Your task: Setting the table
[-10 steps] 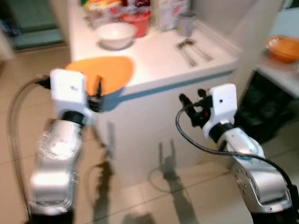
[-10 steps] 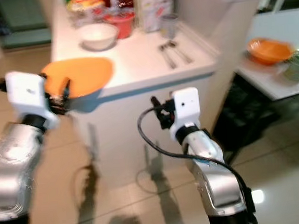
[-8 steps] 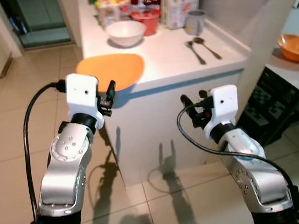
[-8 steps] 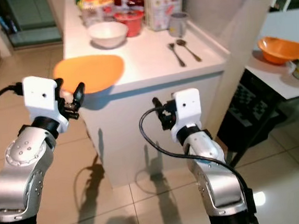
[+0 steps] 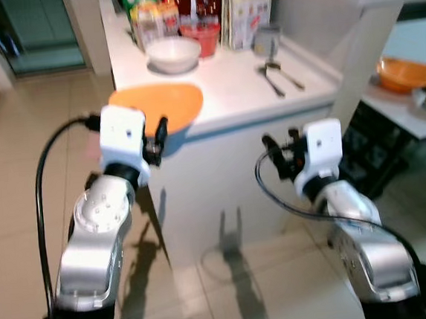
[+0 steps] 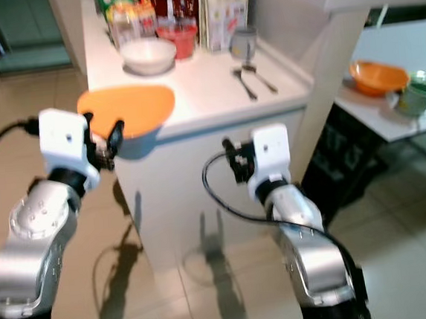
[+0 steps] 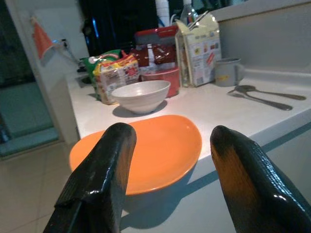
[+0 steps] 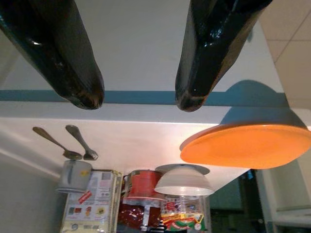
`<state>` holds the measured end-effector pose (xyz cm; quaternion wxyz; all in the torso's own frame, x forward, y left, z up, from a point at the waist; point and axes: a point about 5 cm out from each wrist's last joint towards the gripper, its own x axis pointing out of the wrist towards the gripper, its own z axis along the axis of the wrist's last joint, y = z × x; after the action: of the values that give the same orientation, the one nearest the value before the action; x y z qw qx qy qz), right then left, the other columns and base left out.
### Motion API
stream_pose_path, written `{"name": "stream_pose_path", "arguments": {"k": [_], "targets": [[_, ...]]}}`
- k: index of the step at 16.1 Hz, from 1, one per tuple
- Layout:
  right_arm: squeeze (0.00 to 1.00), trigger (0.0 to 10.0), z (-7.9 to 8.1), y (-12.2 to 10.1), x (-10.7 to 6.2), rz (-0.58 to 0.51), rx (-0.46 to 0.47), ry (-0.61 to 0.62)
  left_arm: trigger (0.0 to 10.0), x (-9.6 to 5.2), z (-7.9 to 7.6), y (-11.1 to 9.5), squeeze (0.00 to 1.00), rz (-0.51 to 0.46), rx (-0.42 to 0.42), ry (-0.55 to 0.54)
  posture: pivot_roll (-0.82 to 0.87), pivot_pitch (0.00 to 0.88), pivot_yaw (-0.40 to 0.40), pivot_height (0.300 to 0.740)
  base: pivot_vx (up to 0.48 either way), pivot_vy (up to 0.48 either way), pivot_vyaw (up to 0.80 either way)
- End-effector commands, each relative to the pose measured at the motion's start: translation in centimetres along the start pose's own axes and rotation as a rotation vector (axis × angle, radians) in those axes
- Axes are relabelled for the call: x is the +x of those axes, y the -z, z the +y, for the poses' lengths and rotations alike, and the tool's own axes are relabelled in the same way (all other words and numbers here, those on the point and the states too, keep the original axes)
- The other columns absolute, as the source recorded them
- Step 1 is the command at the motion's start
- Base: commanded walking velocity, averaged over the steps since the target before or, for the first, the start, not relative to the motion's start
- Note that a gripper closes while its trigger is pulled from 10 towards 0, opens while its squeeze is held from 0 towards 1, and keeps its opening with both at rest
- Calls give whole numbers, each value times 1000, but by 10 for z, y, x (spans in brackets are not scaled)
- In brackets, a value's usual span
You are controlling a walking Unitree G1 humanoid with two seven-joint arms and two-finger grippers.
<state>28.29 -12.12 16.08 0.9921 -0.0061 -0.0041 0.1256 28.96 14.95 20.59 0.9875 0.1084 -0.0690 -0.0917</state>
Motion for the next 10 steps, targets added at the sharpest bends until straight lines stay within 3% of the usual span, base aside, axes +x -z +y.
{"name": "stream_pose_path", "arguments": {"k": [1,8,9,10], "targets": [[0,10000,-4,0,0,4,-11,15,10000,0,-3,-1,0,-5,-4,18,34,0,-10,740,412,0,0],[0,10000,-6,1,0,6,-6,20,10000,0,-3,-1,0,-7,-6,15,33,0,-12,740,408,0,0],[0,10000,-7,1,0,5,3,18,10000,0,-3,-1,0,-8,-8,8,34,0,-12,740,0,0,0],[0,10000,-10,-1,-1,-5,-1,4,10000,-1,-2,-1,0,-7,51,26,33,0,-13,740,0,0,0]]}}
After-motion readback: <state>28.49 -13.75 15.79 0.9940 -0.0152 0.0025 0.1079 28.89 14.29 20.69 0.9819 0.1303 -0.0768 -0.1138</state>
